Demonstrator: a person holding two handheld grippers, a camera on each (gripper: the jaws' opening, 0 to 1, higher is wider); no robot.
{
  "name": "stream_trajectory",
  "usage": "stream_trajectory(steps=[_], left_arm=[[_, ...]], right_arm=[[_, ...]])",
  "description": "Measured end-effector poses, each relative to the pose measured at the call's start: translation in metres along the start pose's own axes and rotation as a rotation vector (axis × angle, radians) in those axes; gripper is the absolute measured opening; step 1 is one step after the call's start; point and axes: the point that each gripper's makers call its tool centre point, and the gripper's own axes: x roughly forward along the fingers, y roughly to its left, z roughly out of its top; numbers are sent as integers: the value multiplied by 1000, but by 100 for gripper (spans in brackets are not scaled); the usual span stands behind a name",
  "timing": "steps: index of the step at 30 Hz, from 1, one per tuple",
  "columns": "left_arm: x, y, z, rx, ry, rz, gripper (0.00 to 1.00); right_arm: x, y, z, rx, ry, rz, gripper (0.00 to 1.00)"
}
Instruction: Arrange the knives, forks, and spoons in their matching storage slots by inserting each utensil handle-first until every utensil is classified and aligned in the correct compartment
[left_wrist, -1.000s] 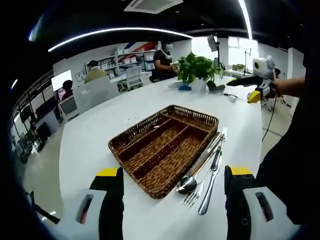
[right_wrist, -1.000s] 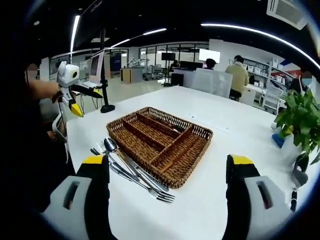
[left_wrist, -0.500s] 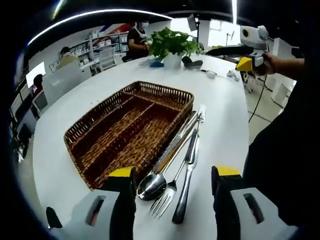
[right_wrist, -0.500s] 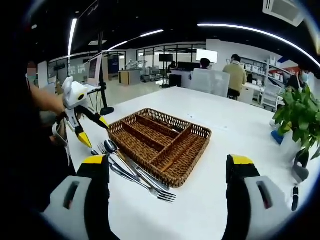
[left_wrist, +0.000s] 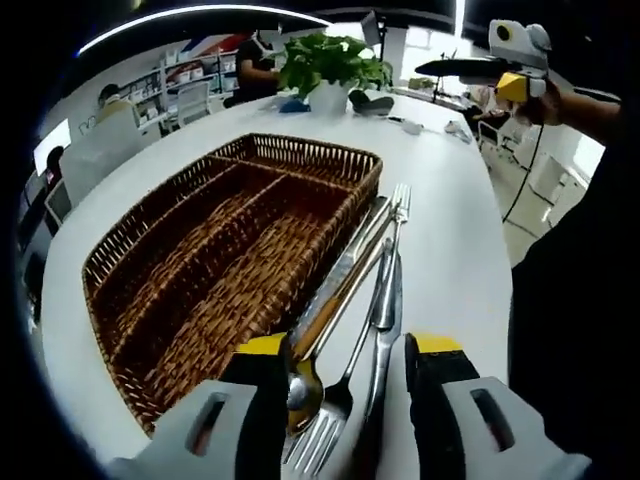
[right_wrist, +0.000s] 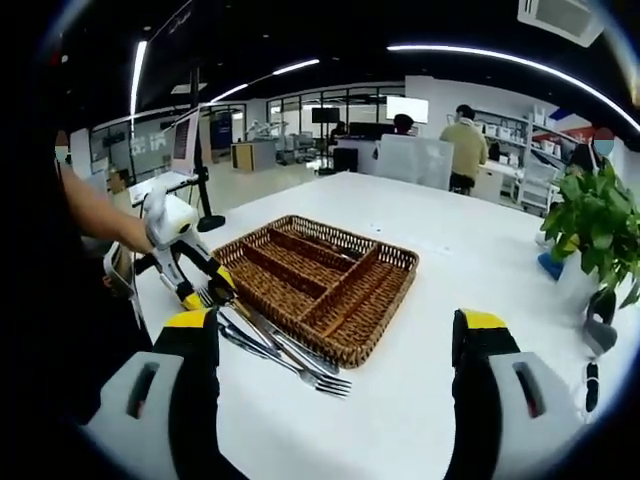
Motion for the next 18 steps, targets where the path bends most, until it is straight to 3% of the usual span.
stream_trajectory(steps=[12, 17, 18], left_arm=[[10, -2, -7, 7, 65, -60, 38], [13, 4, -5, 69, 89, -49, 29], [16, 2, -5, 120, 104, -60, 28]], right_arm=[[1, -3, -2, 14, 0, -14, 100], [1, -3, -3, 15, 3, -12, 100], [2, -3, -3, 17, 1, -10, 100]])
